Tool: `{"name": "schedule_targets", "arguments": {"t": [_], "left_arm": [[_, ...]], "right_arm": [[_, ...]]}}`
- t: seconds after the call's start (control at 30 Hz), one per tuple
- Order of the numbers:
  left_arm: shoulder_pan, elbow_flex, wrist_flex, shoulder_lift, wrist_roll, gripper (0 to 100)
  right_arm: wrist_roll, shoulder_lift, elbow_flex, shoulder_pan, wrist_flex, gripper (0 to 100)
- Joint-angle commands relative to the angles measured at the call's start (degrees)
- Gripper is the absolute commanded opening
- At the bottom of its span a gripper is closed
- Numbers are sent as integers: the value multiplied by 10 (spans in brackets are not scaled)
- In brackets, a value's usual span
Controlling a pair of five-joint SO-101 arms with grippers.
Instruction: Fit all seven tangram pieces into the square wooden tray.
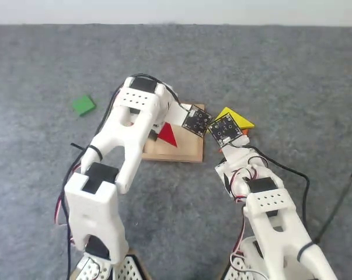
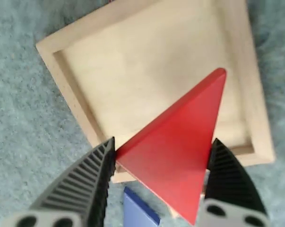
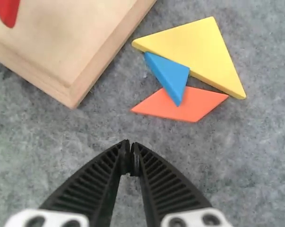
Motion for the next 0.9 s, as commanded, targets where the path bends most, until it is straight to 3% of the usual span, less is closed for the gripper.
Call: {"name": "schedule_targets", "arguments": {"t": [0.0, 0.07, 0.3, 0.4, 0.5, 0.7, 0.87], "left_arm": [[10, -58, 41, -10, 23, 338], [10, -66, 44, -8, 36, 385], [7, -79, 75, -13, 40, 388], [7, -131, 139, -13, 107, 387], [6, -174, 181, -12, 265, 385], [-17, -173, 222, -6, 716, 255], [-68, -150, 226, -6, 941, 76]], "right_arm": [[-2, -6, -33, 3, -14, 8], [-2, -6, -33, 3, -14, 8], [-2, -6, -32, 3, -13, 8], [-2, -6, -32, 3, -12, 8], [-2, -6, -32, 3, -12, 8], [-2, -6, -33, 3, -14, 8], [-2, -6, -33, 3, -14, 8]]}}
